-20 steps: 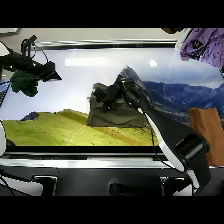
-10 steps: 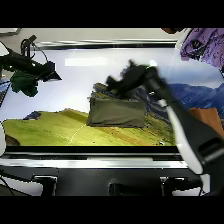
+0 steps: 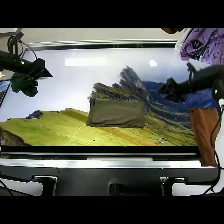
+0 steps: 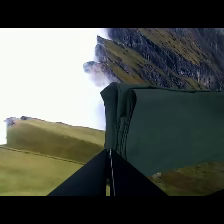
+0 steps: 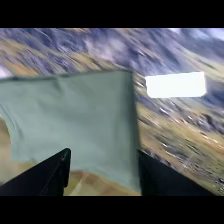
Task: Fold the clothes and pants, and hang the long-sleeved shirts on hangers.
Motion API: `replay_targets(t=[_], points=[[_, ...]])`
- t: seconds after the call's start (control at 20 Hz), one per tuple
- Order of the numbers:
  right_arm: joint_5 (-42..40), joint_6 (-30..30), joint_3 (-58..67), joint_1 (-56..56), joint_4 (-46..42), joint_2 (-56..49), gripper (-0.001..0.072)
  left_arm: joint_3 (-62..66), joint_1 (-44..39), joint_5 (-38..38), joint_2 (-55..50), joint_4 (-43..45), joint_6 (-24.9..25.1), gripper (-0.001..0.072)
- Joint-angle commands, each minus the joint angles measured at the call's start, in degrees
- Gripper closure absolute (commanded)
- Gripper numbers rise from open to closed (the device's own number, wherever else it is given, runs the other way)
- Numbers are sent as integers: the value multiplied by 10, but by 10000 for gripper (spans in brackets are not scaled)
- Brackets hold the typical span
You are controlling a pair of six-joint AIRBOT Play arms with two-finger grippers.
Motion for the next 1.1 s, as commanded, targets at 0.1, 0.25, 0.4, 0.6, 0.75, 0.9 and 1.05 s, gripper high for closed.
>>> replay_targets(t=[0.1, 0.25, 0.4, 0.6, 0.75, 0.9, 1.05], points=[[45, -173, -181, -28, 134, -44, 240, 0, 6, 0, 4, -2, -1, 691], [78, -221, -223, -6, 173, -73, 240, 0, 6, 0, 3, -2, -2, 691], [113, -242, -225, 30, 192, -92, 241, 0, 6, 0, 3, -2, -2, 691], [169, -242, -225, 68, 202, -99, 409, 0, 6, 0, 3, -2, -2, 691], [151, -239, -207, 62, 216, -85, 685, 0, 6, 0, 3, -2, -2, 691], [163, -183, -144, 35, 197, -43, 685, 0, 6, 0, 3, -2, -1, 692], [166, -108, -50, -5, 148, -21, 686, 0, 6, -1, 3, -7, -2, 692]])
